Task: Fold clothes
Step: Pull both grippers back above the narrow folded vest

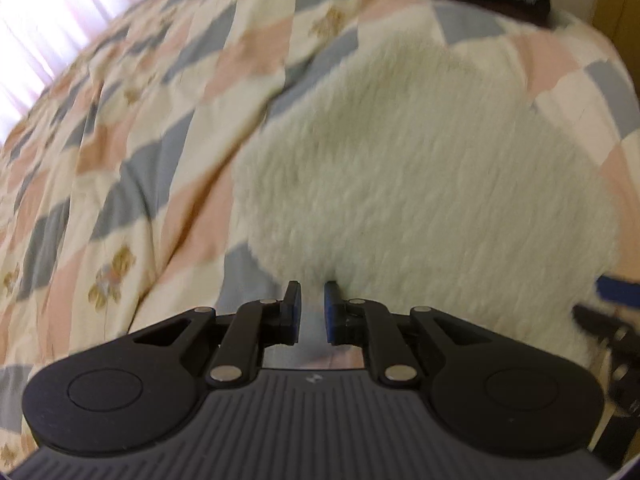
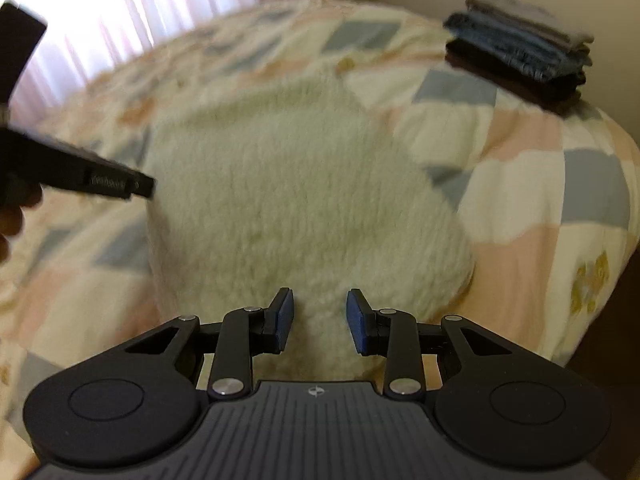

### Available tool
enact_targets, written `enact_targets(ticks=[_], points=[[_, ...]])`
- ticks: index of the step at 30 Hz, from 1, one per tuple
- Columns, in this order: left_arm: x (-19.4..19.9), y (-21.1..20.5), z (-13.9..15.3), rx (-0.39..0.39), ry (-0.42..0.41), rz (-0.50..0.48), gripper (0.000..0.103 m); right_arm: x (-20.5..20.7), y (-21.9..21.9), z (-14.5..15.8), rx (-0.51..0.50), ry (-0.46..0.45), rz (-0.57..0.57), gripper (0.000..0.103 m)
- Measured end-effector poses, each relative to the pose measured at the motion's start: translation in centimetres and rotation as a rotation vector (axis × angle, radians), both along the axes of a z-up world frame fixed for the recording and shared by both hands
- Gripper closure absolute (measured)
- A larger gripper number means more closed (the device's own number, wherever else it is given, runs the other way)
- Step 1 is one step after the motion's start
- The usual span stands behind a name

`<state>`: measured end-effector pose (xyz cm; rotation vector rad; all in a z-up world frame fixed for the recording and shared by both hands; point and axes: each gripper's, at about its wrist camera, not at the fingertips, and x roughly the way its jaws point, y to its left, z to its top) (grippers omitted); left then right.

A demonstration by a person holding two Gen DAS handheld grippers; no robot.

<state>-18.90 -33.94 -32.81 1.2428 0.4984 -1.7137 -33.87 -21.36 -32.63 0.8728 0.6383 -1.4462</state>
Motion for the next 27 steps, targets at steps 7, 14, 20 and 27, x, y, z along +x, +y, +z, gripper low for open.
enact_targets(ticks=[7, 14, 20, 27], points=[[2.1, 3.6, 5.4, 0.009, 0.025, 0.03, 0.092, 0.2, 1.8, 4.0, -0.007, -0.006, -0.066, 0.07], [3.2, 8.2, 13.5, -0.016, 0.094, 0.039, 0.077, 1.0, 5.8, 10.4, -0.019, -0.077, -0.12, 0.064], [3.9, 10.9, 18.2, -0.02, 0.156, 0.06, 0.073, 2.1, 7.5, 14.7, -0.016, -0.093, -0.108, 0.057], [6.0, 13.6, 21.6, -0.051, 0.188, 0.06, 0.067, 4.2, 8.2, 18.5, -0.009, -0.08, -0.096, 0.04]])
